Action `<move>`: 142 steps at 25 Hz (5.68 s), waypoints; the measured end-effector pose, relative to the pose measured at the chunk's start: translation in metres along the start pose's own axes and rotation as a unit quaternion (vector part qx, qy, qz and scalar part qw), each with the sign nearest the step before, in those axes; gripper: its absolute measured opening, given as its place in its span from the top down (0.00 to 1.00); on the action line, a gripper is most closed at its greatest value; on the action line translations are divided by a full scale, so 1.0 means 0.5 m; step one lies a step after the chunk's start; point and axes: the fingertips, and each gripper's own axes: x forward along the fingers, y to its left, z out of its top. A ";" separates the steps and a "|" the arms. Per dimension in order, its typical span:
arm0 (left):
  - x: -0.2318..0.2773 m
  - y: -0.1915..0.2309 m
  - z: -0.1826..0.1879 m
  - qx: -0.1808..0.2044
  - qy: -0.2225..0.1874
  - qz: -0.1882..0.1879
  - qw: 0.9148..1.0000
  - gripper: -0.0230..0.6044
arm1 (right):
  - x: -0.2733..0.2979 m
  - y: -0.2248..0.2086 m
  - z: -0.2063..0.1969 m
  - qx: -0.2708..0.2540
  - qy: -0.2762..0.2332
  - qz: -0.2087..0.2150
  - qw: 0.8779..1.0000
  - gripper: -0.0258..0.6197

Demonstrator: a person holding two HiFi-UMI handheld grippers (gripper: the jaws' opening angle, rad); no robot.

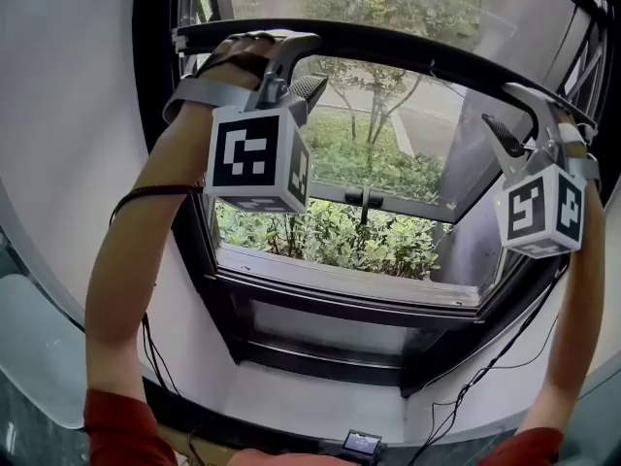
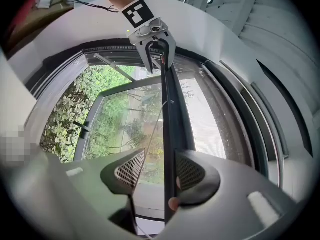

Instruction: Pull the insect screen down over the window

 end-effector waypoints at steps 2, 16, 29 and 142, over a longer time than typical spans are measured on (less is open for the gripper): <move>-0.005 -0.013 0.000 0.002 -0.003 0.000 1.000 0.68 | -0.004 0.014 0.003 0.004 -0.006 0.000 1.000 0.65; -0.042 -0.114 0.005 -0.005 -0.008 -0.049 0.999 0.68 | -0.033 0.121 0.003 0.018 0.006 0.042 0.999 0.64; -0.082 -0.217 0.004 -0.017 -0.011 -0.064 0.998 0.68 | -0.063 0.226 0.019 0.052 -0.003 0.072 0.996 0.63; -0.340 -0.862 0.033 -0.189 0.008 -0.325 0.927 0.68 | -0.272 0.879 0.085 0.299 0.018 0.328 0.896 0.53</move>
